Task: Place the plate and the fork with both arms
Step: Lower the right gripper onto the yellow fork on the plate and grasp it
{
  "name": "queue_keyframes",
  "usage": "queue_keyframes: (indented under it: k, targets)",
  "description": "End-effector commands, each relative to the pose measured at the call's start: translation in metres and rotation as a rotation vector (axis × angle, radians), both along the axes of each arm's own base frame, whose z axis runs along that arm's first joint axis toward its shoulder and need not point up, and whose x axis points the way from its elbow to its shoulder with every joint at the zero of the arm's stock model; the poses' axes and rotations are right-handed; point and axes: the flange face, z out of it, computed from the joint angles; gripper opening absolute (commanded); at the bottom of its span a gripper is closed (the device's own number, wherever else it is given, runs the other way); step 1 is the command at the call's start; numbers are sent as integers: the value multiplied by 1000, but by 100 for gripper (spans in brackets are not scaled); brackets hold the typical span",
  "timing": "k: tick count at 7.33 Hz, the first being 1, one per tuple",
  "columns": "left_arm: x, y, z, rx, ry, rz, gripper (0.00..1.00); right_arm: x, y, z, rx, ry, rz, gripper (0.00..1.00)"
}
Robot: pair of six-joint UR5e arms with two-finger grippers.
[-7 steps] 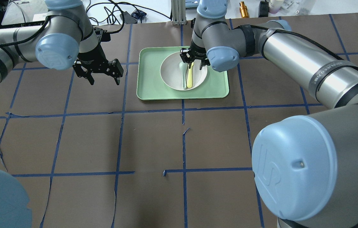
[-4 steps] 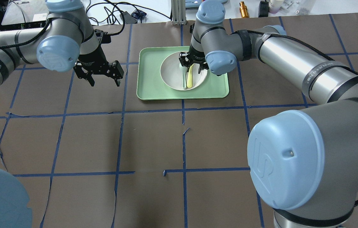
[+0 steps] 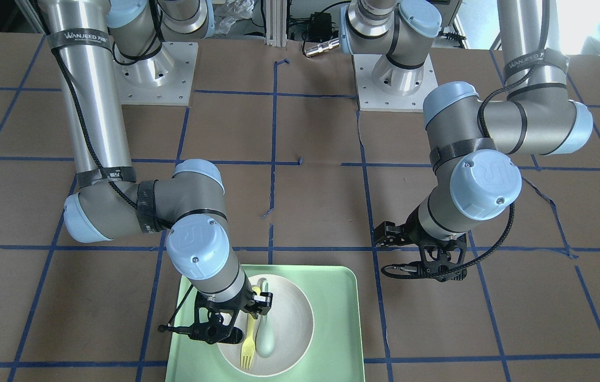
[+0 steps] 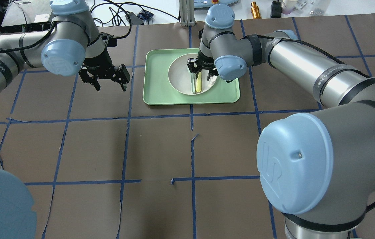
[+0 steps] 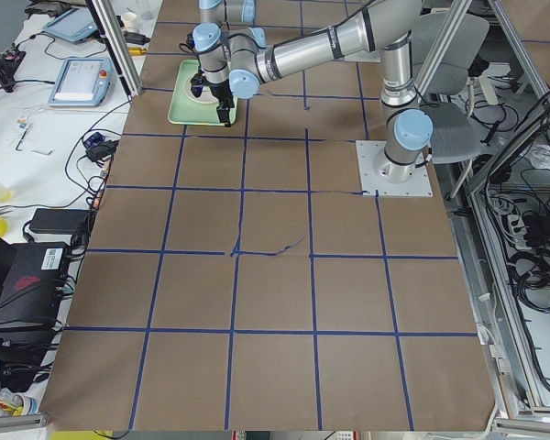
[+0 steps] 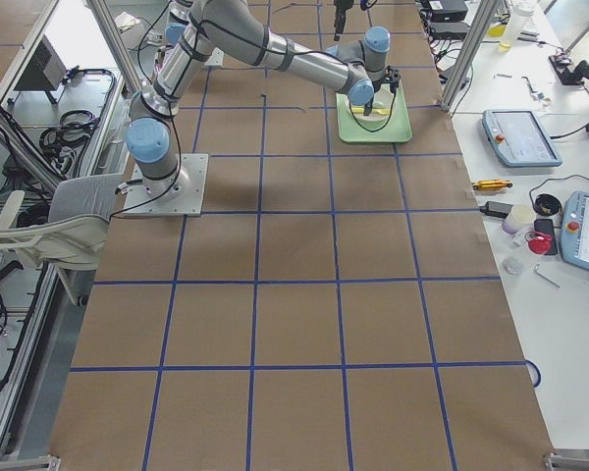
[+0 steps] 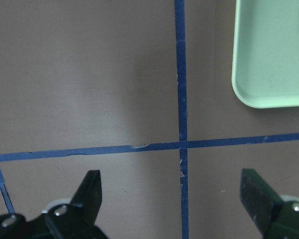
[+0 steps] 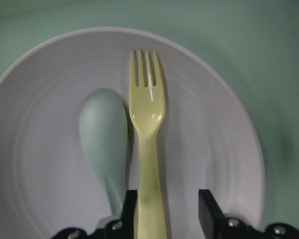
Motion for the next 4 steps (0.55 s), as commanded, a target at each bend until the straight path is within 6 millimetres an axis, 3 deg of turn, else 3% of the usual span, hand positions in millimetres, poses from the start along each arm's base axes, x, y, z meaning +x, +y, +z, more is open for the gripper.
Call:
queue_keyframes:
  k: [1,4]
  targets:
    - [1,-1,-4,7,4,-1,100,1,-3,-7,5,0,1,53]
    - [1,-2,-5,7,7,3,100,1,-4,-11,11,2,4,54]
